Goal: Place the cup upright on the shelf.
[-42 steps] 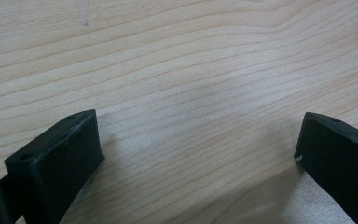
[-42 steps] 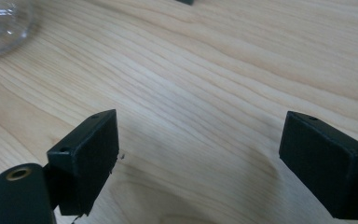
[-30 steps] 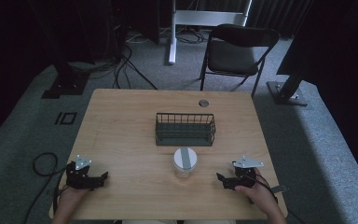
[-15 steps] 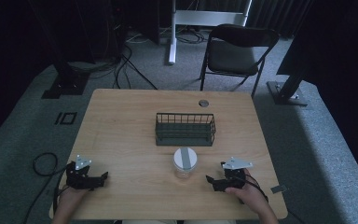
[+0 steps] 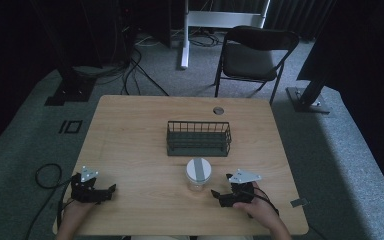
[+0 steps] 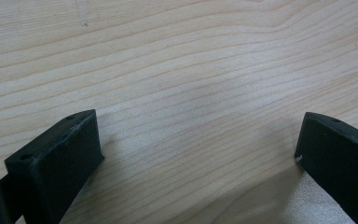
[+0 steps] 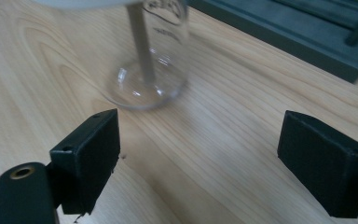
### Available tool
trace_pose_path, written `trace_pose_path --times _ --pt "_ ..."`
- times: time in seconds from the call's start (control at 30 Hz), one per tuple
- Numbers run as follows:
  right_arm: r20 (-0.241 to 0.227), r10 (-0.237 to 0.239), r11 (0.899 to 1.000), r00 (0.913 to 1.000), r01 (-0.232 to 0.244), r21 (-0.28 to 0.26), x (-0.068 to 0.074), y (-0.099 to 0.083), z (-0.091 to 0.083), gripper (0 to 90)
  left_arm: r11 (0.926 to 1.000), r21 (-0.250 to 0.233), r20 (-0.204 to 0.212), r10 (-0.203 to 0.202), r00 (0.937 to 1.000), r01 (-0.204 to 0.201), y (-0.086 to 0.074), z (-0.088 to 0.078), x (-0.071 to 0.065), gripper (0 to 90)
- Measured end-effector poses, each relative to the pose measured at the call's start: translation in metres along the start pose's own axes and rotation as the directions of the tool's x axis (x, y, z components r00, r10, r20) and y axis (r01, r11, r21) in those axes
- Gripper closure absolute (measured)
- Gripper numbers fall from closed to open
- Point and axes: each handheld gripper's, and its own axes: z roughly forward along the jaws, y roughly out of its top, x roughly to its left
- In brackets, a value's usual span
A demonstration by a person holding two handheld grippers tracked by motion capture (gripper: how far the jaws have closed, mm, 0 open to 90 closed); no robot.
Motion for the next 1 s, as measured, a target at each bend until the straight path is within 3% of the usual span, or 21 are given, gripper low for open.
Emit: trace_pose_path --times 0.17,0.47,1.0 --pt "-0.026 -0.029 1.000 0.9992 0.029 -0.006 0.006 0.004 0.004 12.5 1.0000 0.000 0.000 0.000 1.0000 0.000 0.000 0.000 0.000 0.5" --pt "-0.059 -0.035 0.999 0.9976 0.034 -0.029 0.016 0.010 0.013 12.5 1.0000 0.000 0.000 0.000 1.0000 0.000 0.000 0.000 0.000 0.5" --pt "-0.048 -0.020 0.995 0.9986 0.015 -0.097 0.025 0.019 0.030 11.8 1.0000 0.000 0.000 0.000 1.0000 0.000 0.000 0.000 0.000 0.5"
